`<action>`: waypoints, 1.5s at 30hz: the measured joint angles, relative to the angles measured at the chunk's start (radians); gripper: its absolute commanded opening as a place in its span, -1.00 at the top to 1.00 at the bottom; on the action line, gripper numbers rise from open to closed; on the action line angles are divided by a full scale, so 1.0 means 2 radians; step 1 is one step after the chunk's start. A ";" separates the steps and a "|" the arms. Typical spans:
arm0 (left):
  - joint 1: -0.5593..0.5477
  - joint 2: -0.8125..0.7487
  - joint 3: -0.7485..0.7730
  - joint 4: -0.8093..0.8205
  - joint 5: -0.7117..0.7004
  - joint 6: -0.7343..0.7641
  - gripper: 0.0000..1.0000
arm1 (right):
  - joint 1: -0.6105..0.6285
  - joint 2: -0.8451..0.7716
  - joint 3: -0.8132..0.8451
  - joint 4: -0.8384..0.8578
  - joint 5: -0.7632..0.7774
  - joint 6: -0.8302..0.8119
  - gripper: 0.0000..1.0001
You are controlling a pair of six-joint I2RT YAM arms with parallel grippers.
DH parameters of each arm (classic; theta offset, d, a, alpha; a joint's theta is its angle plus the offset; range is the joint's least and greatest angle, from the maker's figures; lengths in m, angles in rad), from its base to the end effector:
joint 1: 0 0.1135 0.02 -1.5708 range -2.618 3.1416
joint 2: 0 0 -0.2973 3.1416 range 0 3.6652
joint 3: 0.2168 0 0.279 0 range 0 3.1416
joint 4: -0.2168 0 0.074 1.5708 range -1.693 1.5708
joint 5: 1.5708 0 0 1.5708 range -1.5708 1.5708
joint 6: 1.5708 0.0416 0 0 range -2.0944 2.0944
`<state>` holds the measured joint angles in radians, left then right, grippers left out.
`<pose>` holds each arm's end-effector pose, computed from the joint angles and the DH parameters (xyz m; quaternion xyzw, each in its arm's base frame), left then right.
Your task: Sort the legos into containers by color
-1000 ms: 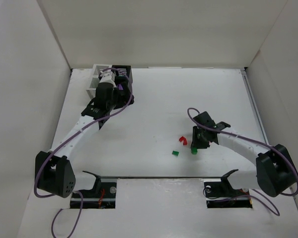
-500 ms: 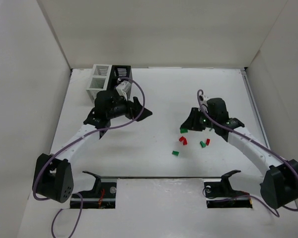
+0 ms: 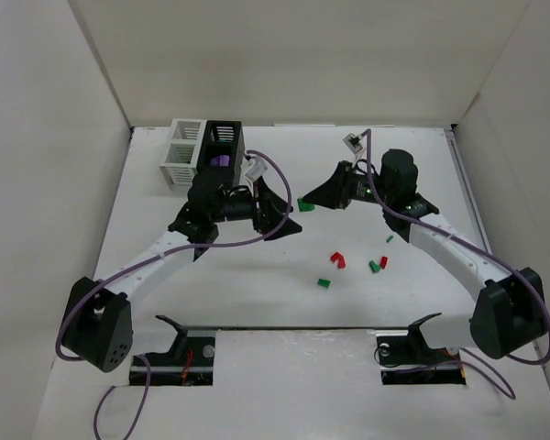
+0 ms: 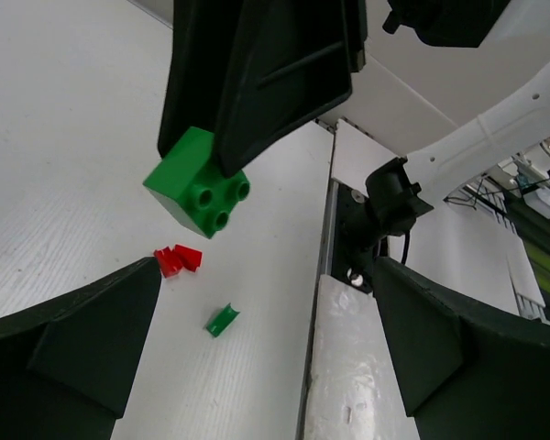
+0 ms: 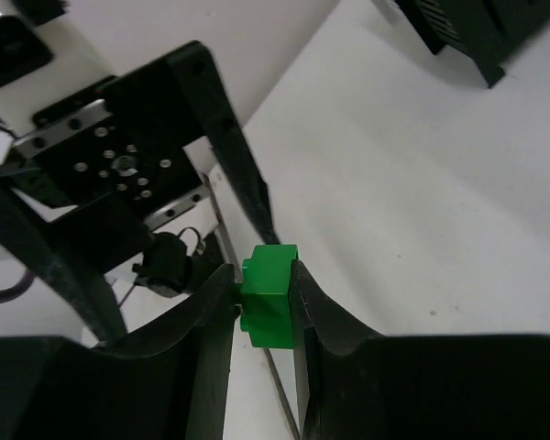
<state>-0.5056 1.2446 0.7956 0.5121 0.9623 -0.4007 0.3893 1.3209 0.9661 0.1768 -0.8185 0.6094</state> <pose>0.2405 -0.1722 0.3371 0.3688 0.5882 -0.5677 0.4424 0.2879 0.1509 0.3450 -0.1764 0.7276 0.5498 0.3705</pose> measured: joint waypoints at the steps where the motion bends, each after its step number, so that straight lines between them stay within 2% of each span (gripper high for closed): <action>1: 0.000 0.004 0.002 0.002 0.000 -0.002 -1.00 | 0.002 0.001 0.001 0.011 -0.007 0.007 0.60; 10: -0.002 0.025 0.012 0.019 -0.001 -0.025 -1.00 | 0.012 0.005 0.001 0.073 -0.051 0.044 0.60; 12: -0.002 0.025 0.013 0.025 0.000 -0.029 -0.88 | 0.016 0.005 0.001 0.077 -0.057 0.046 0.60; 13: -0.002 0.025 0.014 0.028 0.000 -0.031 -0.70 | 0.019 0.007 0.001 0.082 -0.059 0.048 0.60; 16: -0.002 0.027 0.020 0.040 0.002 -0.038 -0.37 | 0.024 0.016 0.001 0.090 -0.064 0.052 0.60; 17: -0.002 0.027 0.022 0.044 0.003 -0.039 -0.14 | 0.025 0.019 0.001 0.091 -0.066 0.053 0.60; 20: -0.001 0.028 0.022 0.049 0.003 -0.041 0.19 | 0.027 0.028 0.001 0.102 -0.070 0.062 0.60; 21: -0.001 0.029 0.022 0.048 0.003 -0.042 0.38 | 0.027 0.030 0.001 0.108 -0.075 0.065 0.60; 26: 0.002 0.030 0.023 0.052 0.008 -0.046 0.79 | 0.028 0.035 0.001 0.129 -0.084 0.077 0.60; 27: 0.003 0.030 0.023 0.052 0.008 -0.046 0.85 | 0.028 0.037 0.001 0.132 -0.085 0.079 0.48; 29: 0.004 0.030 0.023 0.052 0.009 -0.046 1.00 | 0.028 0.039 0.001 0.137 -0.086 0.083 0.45; 30: 0.005 0.030 0.023 0.052 0.009 -0.045 1.00 | 0.028 0.041 0.001 0.140 -0.087 0.085 0.40; 33: 0.005 0.030 0.023 0.051 0.006 -0.045 1.00 | 0.028 0.042 0.001 0.144 -0.086 0.087 0.00; 34: 0.005 0.030 0.022 0.048 0.004 -0.042 1.00 | 0.027 0.043 0.002 0.143 -0.086 0.091 -0.26; 36: 0.006 0.030 0.023 0.036 -0.015 -0.038 1.00 | 0.028 0.043 0.009 0.147 -0.090 0.092 -0.65; 37: 0.007 0.030 0.024 0.032 -0.022 -0.037 1.00 | 0.028 0.044 0.013 0.148 -0.091 0.092 -0.97; 41: 0.010 0.032 0.033 0.024 -0.034 -0.036 1.00 | 0.023 0.048 0.032 0.153 -0.076 0.089 -0.98; 45: 0.019 0.032 0.041 0.009 -0.036 -0.036 1.00 | -0.018 0.058 0.040 0.154 -0.053 0.089 -0.98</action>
<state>-0.4667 1.3090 0.8768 0.5308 0.8894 -0.4728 0.3527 1.4361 1.0462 0.4847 -0.9241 0.7876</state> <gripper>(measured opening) 0.267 0.986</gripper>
